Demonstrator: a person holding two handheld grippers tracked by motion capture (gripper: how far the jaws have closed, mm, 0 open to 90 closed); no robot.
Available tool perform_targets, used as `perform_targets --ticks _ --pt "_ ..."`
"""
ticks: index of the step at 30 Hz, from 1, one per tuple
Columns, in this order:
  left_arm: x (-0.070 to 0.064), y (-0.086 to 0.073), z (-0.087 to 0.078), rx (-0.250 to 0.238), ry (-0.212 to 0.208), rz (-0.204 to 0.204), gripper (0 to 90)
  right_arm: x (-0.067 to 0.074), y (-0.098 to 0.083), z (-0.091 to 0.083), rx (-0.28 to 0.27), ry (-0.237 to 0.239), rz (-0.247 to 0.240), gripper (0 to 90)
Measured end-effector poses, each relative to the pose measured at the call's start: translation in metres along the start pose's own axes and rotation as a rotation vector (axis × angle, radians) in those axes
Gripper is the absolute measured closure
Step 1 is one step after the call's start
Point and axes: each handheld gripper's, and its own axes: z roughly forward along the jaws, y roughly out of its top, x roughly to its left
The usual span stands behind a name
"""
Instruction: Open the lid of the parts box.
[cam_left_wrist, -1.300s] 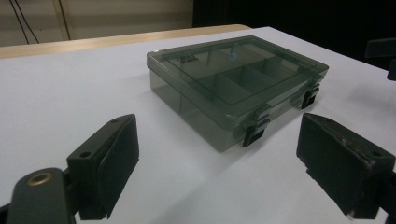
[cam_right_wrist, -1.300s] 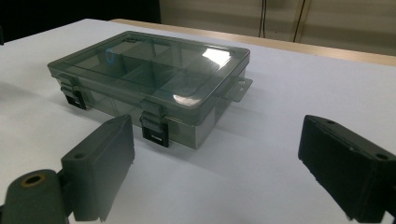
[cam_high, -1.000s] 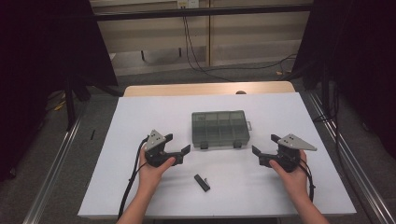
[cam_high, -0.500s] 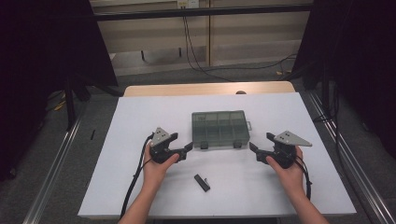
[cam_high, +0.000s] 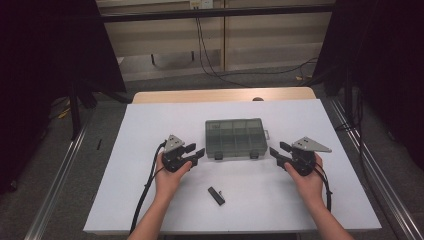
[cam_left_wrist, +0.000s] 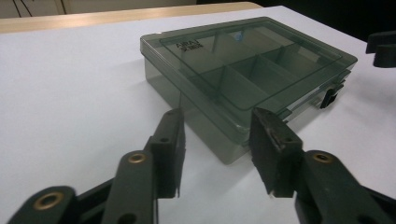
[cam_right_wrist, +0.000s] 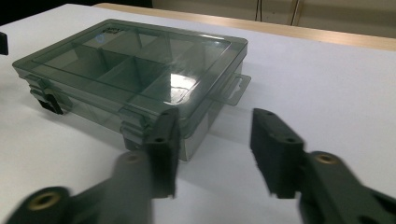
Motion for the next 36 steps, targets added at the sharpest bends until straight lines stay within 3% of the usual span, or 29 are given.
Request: perform_targets --ticks 2,4,7,11,18,36 --pt "0.0 0.001 0.002 0.018 -0.003 0.011 65.2 -0.001 0.001 0.003 0.011 -0.002 0.0 68.8" --pt "-0.001 0.001 0.004 0.027 0.0 0.007 67.1 -0.001 0.002 0.004 0.015 -0.008 -0.001 70.6" --pt "0.001 0.002 0.008 0.027 0.003 -0.01 73.6 -0.004 0.003 0.008 0.013 -0.018 0.004 80.2" --pt "0.0 0.0 0.009 0.072 0.0 0.018 81.7 -0.007 0.001 0.013 0.034 -0.008 0.006 89.3" --pt "-0.002 -0.001 0.011 0.089 -0.016 0.024 87.3 -0.003 0.0 0.015 0.071 0.031 -0.022 90.0" --pt "-0.004 -0.004 0.015 0.144 -0.03 0.024 89.4 0.002 -0.003 0.02 0.12 0.051 -0.083 90.0"
